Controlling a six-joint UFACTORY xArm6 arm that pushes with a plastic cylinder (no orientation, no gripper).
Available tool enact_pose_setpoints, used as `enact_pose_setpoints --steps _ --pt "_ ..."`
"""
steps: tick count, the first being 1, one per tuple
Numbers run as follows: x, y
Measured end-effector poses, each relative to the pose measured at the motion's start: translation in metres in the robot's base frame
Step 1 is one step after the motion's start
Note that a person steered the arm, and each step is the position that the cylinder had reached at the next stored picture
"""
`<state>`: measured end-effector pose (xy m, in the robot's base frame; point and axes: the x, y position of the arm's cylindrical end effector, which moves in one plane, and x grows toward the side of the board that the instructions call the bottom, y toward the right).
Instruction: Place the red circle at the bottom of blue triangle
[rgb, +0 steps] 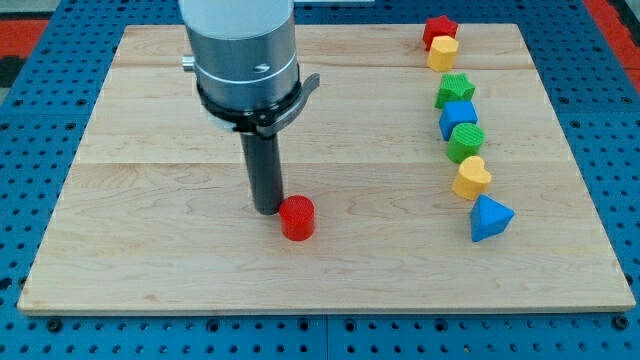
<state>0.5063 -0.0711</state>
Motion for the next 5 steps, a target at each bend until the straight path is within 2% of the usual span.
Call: enact_pose_setpoints --steps 1,2,3,4,5 --pt "0.013 0.026" --pt "0.013 0.105" --pt "0.016 0.148" --pt "0.022 0.154" --pt "0.045 0.174"
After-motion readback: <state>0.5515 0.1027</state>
